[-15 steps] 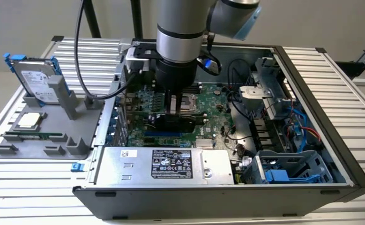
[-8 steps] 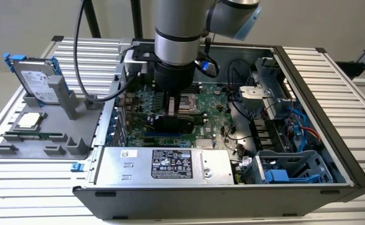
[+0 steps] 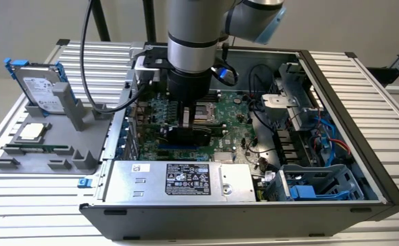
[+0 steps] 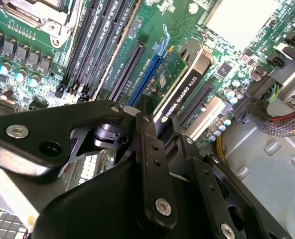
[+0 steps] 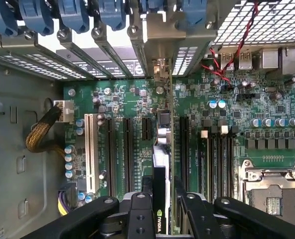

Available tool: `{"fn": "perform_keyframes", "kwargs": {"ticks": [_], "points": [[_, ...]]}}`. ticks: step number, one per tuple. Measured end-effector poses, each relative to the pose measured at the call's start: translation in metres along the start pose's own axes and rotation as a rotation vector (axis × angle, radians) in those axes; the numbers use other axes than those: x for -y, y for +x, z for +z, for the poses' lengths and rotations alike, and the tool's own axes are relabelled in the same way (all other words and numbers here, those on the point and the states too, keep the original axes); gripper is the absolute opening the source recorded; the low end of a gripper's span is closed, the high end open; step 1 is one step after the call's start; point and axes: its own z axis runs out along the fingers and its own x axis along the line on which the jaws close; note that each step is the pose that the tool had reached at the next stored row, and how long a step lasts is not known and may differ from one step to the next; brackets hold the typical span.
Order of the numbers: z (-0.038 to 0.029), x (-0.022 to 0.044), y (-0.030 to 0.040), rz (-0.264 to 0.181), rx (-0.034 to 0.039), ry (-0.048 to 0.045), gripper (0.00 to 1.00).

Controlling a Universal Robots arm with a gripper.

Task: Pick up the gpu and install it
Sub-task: 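Insert the gpu into the slot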

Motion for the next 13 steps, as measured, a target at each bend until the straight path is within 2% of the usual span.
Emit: {"fn": "perform_keyframes", "kwargs": {"ticks": [13], "points": [[0.0000, 0.0000, -0.0002, 0.000, 0.0010, 0.0003, 0.00]]}}
